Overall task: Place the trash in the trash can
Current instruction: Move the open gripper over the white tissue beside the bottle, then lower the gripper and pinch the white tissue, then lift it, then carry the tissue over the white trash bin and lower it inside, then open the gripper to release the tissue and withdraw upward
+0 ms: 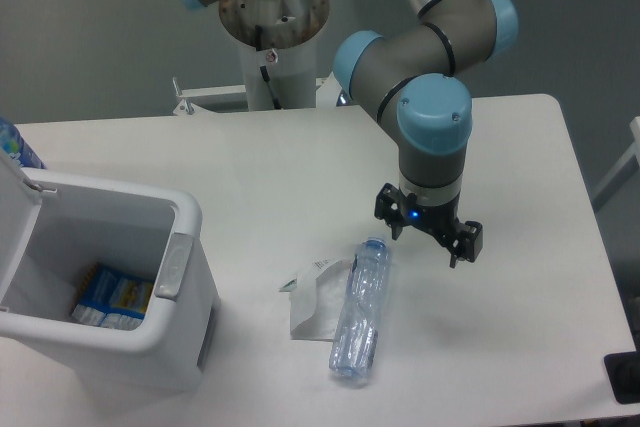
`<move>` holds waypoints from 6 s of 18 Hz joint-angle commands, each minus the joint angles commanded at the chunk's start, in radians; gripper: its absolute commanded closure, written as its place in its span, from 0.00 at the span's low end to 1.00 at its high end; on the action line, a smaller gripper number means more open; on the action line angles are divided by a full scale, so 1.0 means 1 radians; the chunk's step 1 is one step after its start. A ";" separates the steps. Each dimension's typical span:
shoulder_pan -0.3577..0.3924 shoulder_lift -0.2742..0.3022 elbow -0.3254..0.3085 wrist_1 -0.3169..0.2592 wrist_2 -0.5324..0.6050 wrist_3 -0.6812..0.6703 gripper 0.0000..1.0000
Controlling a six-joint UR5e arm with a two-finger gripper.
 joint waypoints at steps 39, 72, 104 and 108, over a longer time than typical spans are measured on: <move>-0.252 -0.152 -0.040 0.097 -0.009 -0.345 0.21; -0.117 -0.054 0.103 0.081 -0.575 -0.589 1.00; -0.295 0.147 0.193 0.087 -0.781 -0.954 0.22; -0.282 0.146 0.205 0.089 -0.781 -0.954 0.00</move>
